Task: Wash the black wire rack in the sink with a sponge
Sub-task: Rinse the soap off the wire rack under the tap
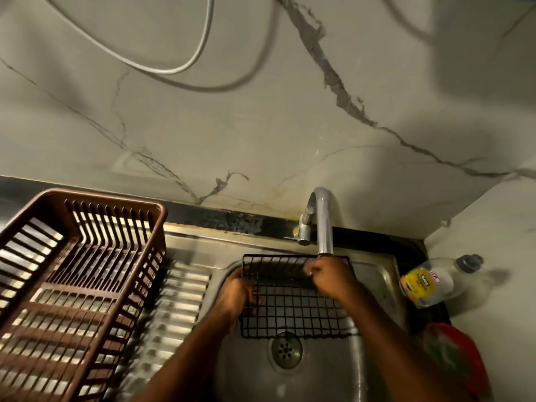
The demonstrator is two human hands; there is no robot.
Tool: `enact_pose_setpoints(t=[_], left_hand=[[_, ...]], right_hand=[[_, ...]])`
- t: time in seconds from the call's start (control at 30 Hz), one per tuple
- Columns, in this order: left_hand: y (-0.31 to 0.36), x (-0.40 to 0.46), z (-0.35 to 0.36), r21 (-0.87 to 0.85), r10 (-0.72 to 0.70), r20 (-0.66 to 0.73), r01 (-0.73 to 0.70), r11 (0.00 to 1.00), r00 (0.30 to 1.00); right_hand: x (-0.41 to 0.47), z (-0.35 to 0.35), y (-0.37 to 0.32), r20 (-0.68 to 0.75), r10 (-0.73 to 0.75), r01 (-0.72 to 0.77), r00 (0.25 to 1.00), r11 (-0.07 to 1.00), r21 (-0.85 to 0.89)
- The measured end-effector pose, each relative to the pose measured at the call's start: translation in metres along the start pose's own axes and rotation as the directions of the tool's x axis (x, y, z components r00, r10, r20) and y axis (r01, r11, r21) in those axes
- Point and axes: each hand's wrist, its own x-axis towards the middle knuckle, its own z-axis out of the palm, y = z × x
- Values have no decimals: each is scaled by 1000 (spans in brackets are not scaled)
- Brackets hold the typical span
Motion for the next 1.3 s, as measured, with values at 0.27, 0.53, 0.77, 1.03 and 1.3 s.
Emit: enact_pose_setpoints(t=[0.27, 0.53, 0.77, 1.03, 1.3], left_hand=[[-7, 0, 32, 79, -25, 42, 21, 997, 999], [-5, 5, 13, 144, 46, 78, -57, 988, 996], [-8, 11, 7, 110, 37, 33, -40, 993, 999], [-15, 1, 20, 140, 14, 117, -31, 990, 993], [-4, 1, -5, 72, 123, 51, -127, 989, 991]], right_hand=[[-7, 20, -41, -19, -126, 116, 992, 955, -272], [3, 26, -20, 78, -57, 54, 995, 998, 39], [-5, 5, 0, -138, 141, -175, 980, 945, -276], [1, 39, -56, 49, -205, 205, 978, 979, 4], [6, 8, 28, -83, 194, -190, 978, 980, 52]])
